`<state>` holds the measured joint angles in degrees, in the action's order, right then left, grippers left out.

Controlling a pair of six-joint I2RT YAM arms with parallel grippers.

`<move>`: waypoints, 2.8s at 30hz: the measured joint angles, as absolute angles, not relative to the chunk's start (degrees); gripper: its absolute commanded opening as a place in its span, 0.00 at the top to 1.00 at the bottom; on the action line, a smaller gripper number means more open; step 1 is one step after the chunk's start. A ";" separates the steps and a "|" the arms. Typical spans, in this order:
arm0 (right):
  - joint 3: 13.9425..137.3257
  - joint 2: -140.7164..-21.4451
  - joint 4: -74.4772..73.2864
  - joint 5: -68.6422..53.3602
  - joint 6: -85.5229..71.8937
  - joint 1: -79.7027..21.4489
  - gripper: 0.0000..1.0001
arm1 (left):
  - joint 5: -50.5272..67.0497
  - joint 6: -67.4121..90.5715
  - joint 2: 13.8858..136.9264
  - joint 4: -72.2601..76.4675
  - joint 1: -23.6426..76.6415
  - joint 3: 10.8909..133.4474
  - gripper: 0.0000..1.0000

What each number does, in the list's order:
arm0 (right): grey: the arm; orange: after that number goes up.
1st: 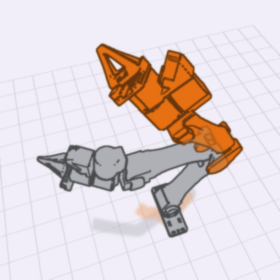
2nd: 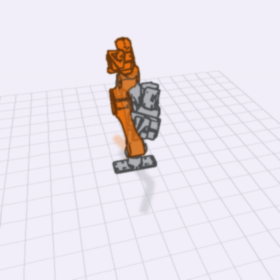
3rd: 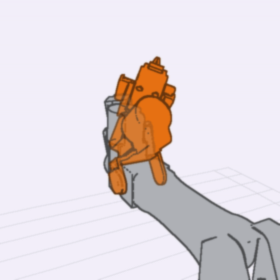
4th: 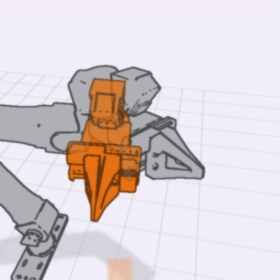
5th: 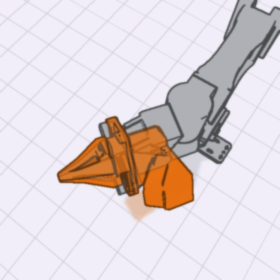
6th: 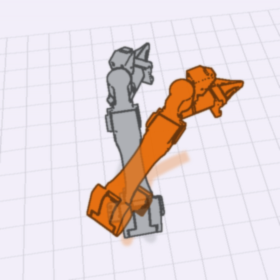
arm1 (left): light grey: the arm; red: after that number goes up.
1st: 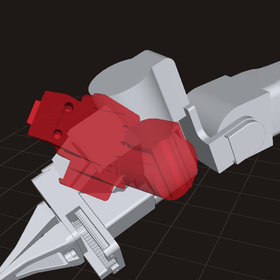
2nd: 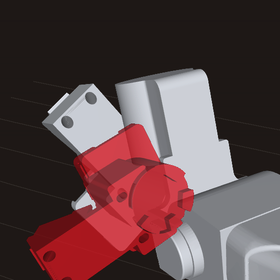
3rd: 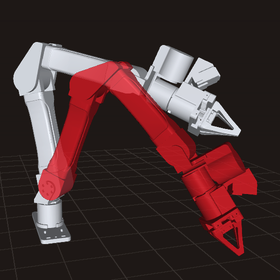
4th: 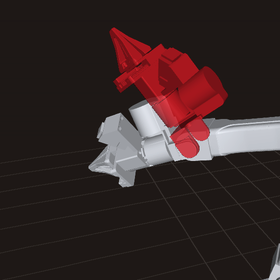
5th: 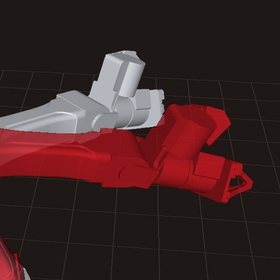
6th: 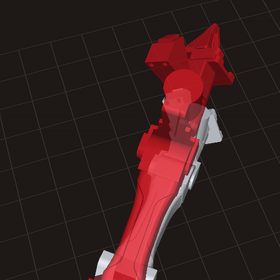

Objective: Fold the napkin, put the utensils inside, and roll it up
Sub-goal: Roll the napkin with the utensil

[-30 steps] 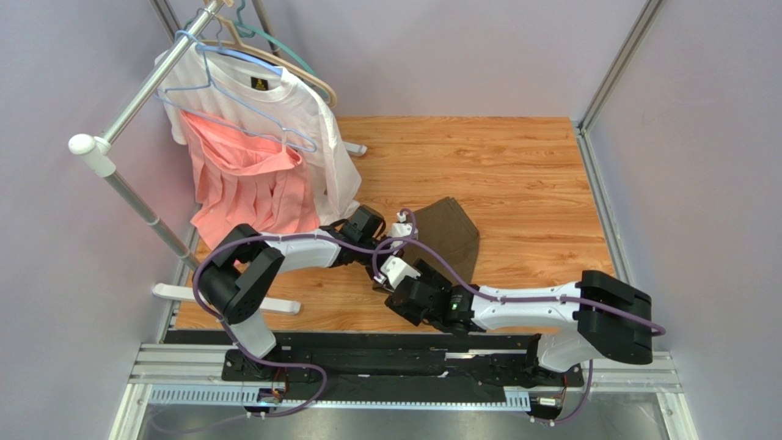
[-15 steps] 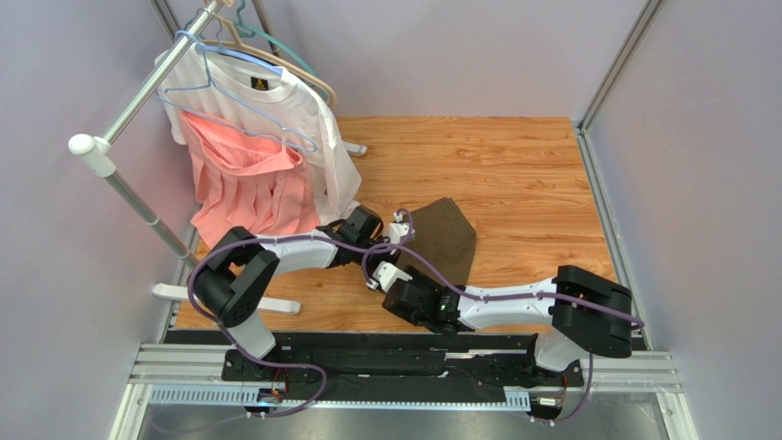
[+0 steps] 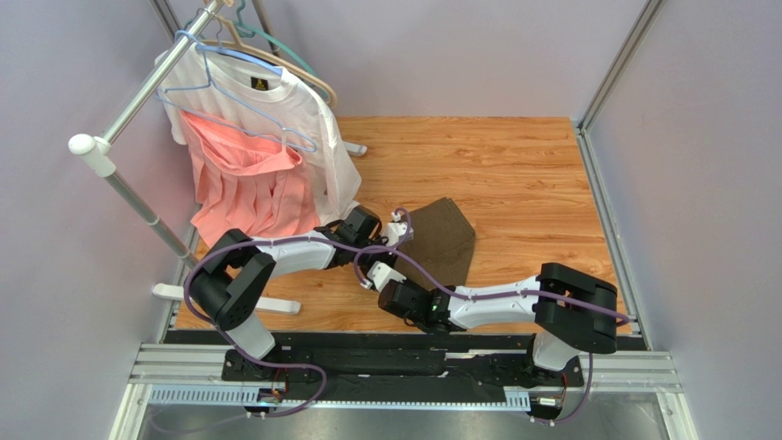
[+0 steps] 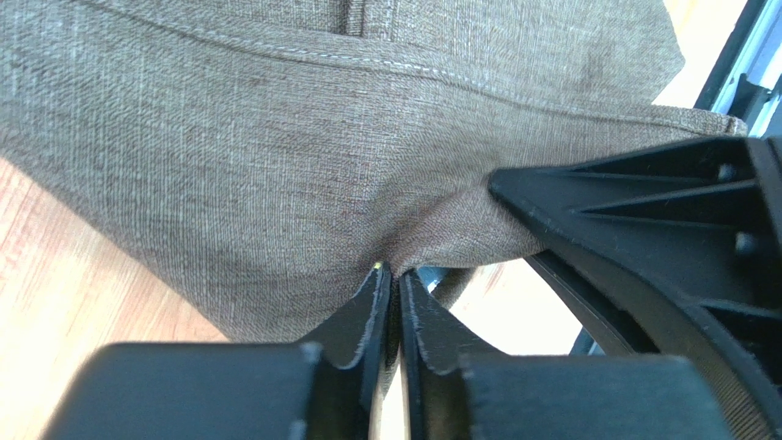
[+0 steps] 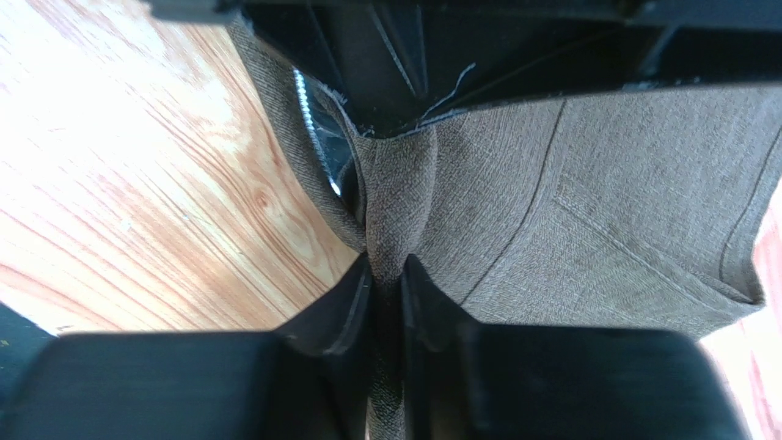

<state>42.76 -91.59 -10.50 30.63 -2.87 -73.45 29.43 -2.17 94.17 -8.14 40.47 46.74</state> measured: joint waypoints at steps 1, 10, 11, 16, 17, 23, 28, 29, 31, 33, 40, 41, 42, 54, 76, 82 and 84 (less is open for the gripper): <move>42.76 -91.64 -10.35 30.59 -3.09 -73.45 0.92 | 29.39 -1.87 93.82 -8.10 40.47 46.52 0.77; 43.97 -92.84 -9.80 29.54 -3.20 -73.43 1.00 | 28.18 1.85 89.08 -7.86 40.01 44.88 0.44; 44.21 -92.97 -9.80 29.19 -3.20 -73.38 1.00 | 27.81 2.39 88.66 -7.84 39.86 44.56 0.38; 44.88 -92.44 -9.06 23.27 -3.49 -72.40 1.00 | 24.36 5.65 84.60 -6.94 39.18 41.52 0.26; 44.91 -91.94 -9.28 21.17 -4.19 -71.77 1.00 | 23.90 6.24 83.31 -7.03 38.81 40.84 0.26; 44.99 -88.64 -8.27 6.59 -3.95 -67.11 1.00 | 15.73 11.00 75.55 -5.39 37.76 37.23 0.24; 44.99 -88.29 -7.53 -2.52 -3.51 -64.29 1.00 | 10.09 13.17 71.09 -5.82 36.45 34.22 0.24; 44.88 -88.42 -8.25 -3.57 -4.34 -63.07 1.00 | 9.80 13.47 69.73 -6.31 36.23 33.58 0.23; 44.40 -89.08 -9.54 -5.56 -5.98 -59.61 1.00 | 9.06 13.87 66.43 -6.72 36.34 32.56 0.23; 44.34 -89.06 -9.63 -7.18 -6.81 -57.43 1.00 | 8.40 14.31 63.55 -6.79 36.36 31.97 0.23; 44.29 -89.56 -9.76 -13.87 -7.68 -52.97 1.00 | 8.12 14.79 58.35 -5.50 36.25 28.40 0.22; 44.29 -89.78 -9.76 -15.77 -7.70 -51.96 1.00 | 8.99 14.41 57.74 -5.06 36.27 27.66 0.22; 44.29 -89.86 -9.82 -16.82 -7.68 -51.33 1.00 | 9.65 14.09 57.49 -4.78 36.27 27.38 0.22; 47.86 -95.55 -16.45 -35.38 -6.09 -40.18 1.00 | 24.36 5.06 69.04 6.70 40.16 30.33 0.23; 55.68 -107.85 -25.61 -52.69 -2.48 -29.76 1.00 | 28.93 -3.36 85.43 7.77 43.13 36.47 0.23; 56.71 -110.08 -26.81 -55.86 -2.02 -28.29 1.00 | 29.32 -3.55 87.77 6.96 43.33 37.80 0.29; 57.01 -110.63 -27.16 -56.45 -1.85 -28.23 1.00 | 29.50 -3.60 88.64 6.55 43.44 38.22 0.42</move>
